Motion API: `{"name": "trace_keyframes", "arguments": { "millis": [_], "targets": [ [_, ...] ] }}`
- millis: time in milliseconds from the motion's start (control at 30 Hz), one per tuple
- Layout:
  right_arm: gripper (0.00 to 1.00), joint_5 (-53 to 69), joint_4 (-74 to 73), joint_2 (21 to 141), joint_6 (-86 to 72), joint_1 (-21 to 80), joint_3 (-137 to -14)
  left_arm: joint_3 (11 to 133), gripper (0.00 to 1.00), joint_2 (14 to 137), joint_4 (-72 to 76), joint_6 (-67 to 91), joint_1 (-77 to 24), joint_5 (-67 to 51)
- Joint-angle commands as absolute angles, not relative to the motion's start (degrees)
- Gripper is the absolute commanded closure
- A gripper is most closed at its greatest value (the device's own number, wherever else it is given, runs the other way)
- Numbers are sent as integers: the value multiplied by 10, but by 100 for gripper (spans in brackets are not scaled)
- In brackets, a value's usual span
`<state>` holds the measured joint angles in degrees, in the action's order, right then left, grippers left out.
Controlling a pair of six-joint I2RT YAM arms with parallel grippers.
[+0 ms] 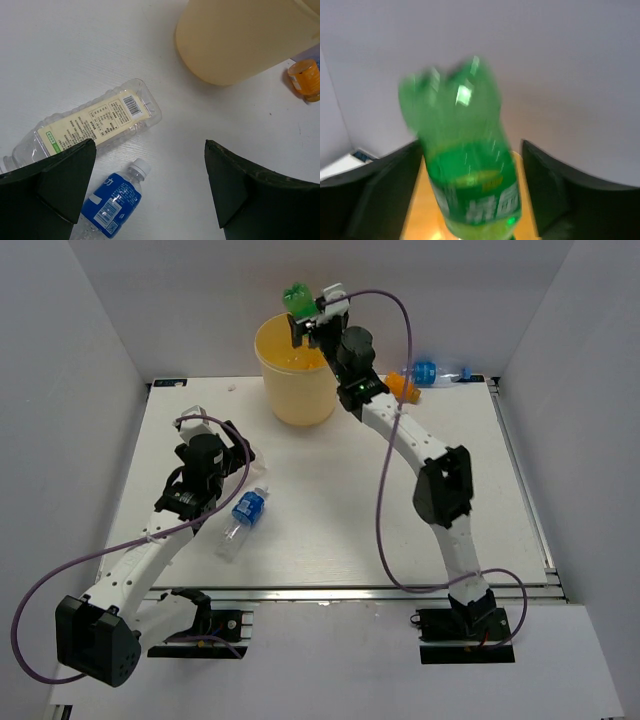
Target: Put the plastic bottles in the bin
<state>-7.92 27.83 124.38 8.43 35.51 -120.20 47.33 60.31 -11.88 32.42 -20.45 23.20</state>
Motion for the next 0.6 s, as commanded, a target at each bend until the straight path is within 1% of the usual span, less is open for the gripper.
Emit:
{"name": "trace_keyframes", "arguments": {
  "millis": [0,33,67,133,167,200,300,367,500,567],
  "targets": [
    [11,-43,286,1356,49,338,-1399,480,2,592,-123,324,-204,239],
    [11,-36,285,1372,42,337,-1427,482,2,592,-123,324,-203,237],
    [11,-25,292,1376,40,337,-1423,483,2,592,-122,324,-202,233],
    [11,-16,323,1344,33,337,-1364,484,2,592,-120,324,-202,229],
    [11,-12,360,1316,33,337,-1307,485,2,592,-120,324,-201,228],
    [11,-9,364,1309,35,336,-1297,488,2,595,-120,324,-201,222],
    [11,-4,305,1305,46,336,-1332,489,2,602,-116,325,-201,210],
    [11,18,286,1285,51,336,-1330,490,2,606,-115,327,-201,205],
    [11,30,262,1222,48,336,-1274,495,2,615,-119,331,-202,200],
    [11,56,236,1178,56,336,-1254,502,2,622,-126,334,-201,195]
  ]
}}
